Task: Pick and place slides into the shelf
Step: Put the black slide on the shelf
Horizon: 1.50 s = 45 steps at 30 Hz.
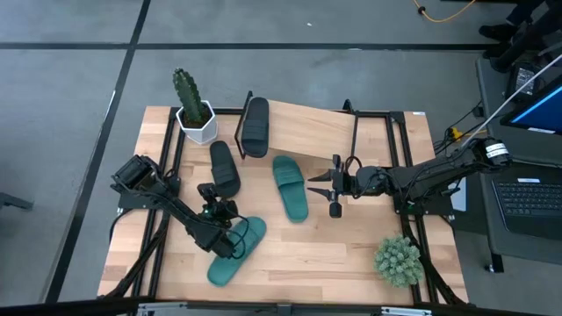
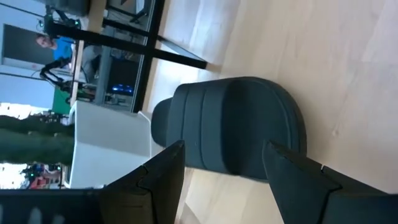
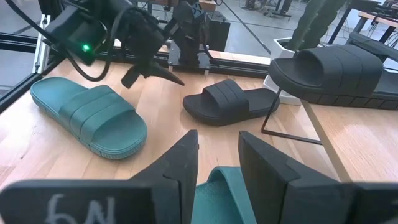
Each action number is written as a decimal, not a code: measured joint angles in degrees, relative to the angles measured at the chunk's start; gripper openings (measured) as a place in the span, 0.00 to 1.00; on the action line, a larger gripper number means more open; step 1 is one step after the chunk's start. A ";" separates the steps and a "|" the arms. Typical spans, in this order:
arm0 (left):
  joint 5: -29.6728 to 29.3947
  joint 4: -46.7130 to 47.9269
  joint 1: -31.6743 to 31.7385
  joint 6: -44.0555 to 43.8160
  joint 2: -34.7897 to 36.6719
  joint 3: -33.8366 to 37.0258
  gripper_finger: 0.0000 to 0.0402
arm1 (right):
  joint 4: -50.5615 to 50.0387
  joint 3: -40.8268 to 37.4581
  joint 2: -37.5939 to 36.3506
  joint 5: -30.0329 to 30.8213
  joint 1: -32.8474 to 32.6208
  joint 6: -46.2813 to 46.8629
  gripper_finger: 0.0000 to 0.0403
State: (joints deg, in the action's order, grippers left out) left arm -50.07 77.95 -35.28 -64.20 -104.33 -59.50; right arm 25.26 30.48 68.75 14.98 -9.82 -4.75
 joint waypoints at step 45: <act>-3.22 -17.11 17.31 16.89 0.01 8.89 0.51 | -0.24 0.00 0.00 0.00 0.01 -0.28 0.29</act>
State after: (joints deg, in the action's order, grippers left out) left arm -53.30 60.84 -17.97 -47.31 -104.32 -50.61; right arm 25.02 30.48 68.75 14.98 -9.81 -5.04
